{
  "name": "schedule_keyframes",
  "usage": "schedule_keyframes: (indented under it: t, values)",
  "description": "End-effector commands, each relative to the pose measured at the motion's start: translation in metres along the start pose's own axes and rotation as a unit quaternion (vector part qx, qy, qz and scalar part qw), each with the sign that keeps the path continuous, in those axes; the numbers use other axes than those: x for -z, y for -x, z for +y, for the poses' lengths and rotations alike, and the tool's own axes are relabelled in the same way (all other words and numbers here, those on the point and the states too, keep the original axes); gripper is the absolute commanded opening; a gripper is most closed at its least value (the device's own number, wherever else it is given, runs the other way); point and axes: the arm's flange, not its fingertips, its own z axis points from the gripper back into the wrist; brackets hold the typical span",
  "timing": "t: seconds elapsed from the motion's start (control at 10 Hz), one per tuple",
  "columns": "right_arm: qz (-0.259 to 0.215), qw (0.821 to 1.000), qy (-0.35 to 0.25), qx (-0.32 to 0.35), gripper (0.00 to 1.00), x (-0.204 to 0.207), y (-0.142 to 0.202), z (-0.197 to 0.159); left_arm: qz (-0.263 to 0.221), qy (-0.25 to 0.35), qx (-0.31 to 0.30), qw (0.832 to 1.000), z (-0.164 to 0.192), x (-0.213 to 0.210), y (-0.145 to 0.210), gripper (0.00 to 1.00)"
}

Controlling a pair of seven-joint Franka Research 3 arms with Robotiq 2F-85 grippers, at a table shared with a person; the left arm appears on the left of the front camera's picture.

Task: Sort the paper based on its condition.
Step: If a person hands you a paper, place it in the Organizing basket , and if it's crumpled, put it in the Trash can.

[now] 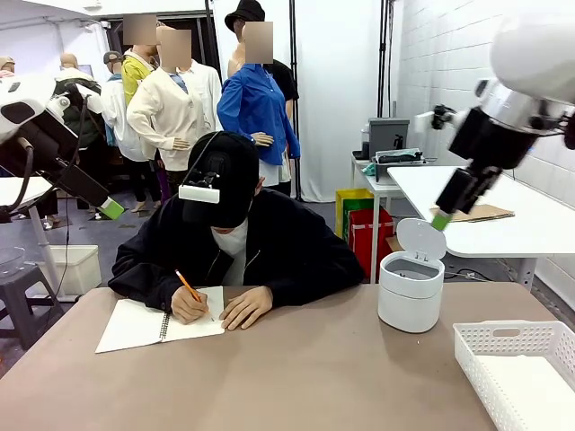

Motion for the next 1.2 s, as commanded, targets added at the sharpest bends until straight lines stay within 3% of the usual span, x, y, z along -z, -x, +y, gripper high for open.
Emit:
schedule_keyframes:
  t: [0.0, 0.3, 0.5, 1.1]
  values:
    - [-0.075, 0.995, -0.03, -0.058, 1.0, 0.011, -0.034, 0.01, 0.0, -0.002, -0.001, 1.0, 0.0, -0.001, 0.0, 1.0]
    - [-0.142, 0.983, -0.072, -0.089, 1.0, 0.023, -0.074, 0.031, 0.0, -0.002, -0.001, 1.0, 0.0, -0.001, 0.0, 1.0]
    - [-0.179, 0.977, -0.074, -0.091, 1.0, 0.017, -0.078, 0.04, 0.0, -0.002, -0.001, 1.0, 0.0, -0.001, 0.0, 1.0]
    - [-0.162, 0.981, -0.074, -0.082, 1.0, 0.011, -0.081, 0.047, 0.0, -0.002, -0.001, 1.0, 0.0, -0.001, 0.0, 1.0]
